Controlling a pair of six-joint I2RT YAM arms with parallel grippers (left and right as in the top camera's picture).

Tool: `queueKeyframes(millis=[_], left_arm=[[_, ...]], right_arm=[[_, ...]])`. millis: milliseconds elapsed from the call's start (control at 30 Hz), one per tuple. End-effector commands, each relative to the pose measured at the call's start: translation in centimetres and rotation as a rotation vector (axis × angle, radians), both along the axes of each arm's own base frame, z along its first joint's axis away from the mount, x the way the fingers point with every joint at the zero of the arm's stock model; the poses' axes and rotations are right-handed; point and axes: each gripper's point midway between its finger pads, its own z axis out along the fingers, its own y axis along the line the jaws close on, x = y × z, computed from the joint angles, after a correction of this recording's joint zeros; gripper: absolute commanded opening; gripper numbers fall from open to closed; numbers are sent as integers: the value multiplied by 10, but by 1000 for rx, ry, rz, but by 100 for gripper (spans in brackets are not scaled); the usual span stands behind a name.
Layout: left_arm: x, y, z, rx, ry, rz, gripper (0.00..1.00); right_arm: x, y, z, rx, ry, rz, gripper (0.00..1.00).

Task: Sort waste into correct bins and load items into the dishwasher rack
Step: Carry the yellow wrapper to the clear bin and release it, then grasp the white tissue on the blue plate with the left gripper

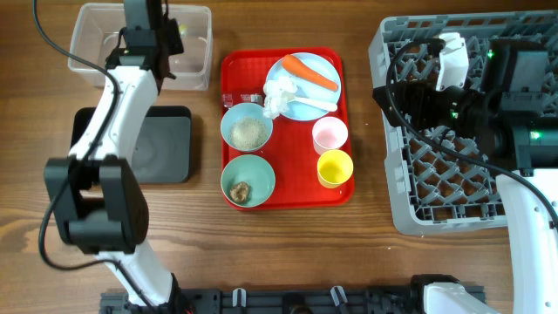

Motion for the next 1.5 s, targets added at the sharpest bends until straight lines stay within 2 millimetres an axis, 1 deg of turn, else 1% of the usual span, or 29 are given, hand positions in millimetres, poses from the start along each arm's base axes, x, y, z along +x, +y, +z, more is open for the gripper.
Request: queueKeyframes(millis=[0, 67, 133, 167, 200, 300, 367, 433, 533, 633, 700, 800, 900, 1000, 1067, 1200, 1300, 1400, 1467], left_arm=[[3, 0, -13, -40, 17, -37, 100], [4, -6, -5, -54, -1, -58, 100], [3, -17, 9, -70, -28, -91, 100], [2, -27, 19, -84, -46, -120, 100], [-1, -35, 26, -98, -53, -147, 100], [-19, -82, 46, -178, -45, -296, 100], [-34, -113, 48, -215, -10, -379, 100], [-48, -140, 38, -223, 51, -432, 100], [-66, -172, 9, -218, 163, -491, 100], [-82, -197, -18, -196, 255, -553, 100], [-91, -211, -34, -186, 305, -583, 100], [-99, -227, -54, -178, 360, -610, 100], [-103, -236, -70, -172, 396, -626, 100], [-106, -240, -88, -167, 433, -631, 98], [-108, -242, -100, -165, 460, -630, 93], [-109, -241, -114, -164, 489, -624, 81], [-108, -242, -115, -164, 485, -624, 70], [-104, -244, -113, -166, 465, -627, 53], [-102, -245, -111, -171, 455, -626, 37]], right_arm=[[2, 1, 7, -5, -16, -2, 91], [2, 1, 7, -5, -16, -2, 91], [3, 1, 7, -5, -17, -2, 91], [2, 1, 7, -5, -17, -2, 91], [3, 0, 7, -6, -17, -2, 91], [2, 1, 7, -6, -17, -1, 91], [2, 1, 7, -6, -17, -1, 91], [2, 1, 7, -7, -17, -2, 91], [3, 0, 7, -9, -17, -4, 91], [2, -1, 6, -12, -15, -7, 91], [2, -1, 6, -12, -12, -7, 91], [2, -1, 5, -11, -9, -7, 91], [1, 0, 5, -11, -7, -6, 91], [0, 0, 4, -11, -1, -7, 91], [0, 0, 4, -11, 2, -6, 91], [0, 0, 2, -11, 6, -7, 91], [-1, -1, -2, -12, 15, -7, 91], [-1, -1, -3, -12, 17, -7, 91], [-1, -1, -3, -12, 18, -7, 91]])
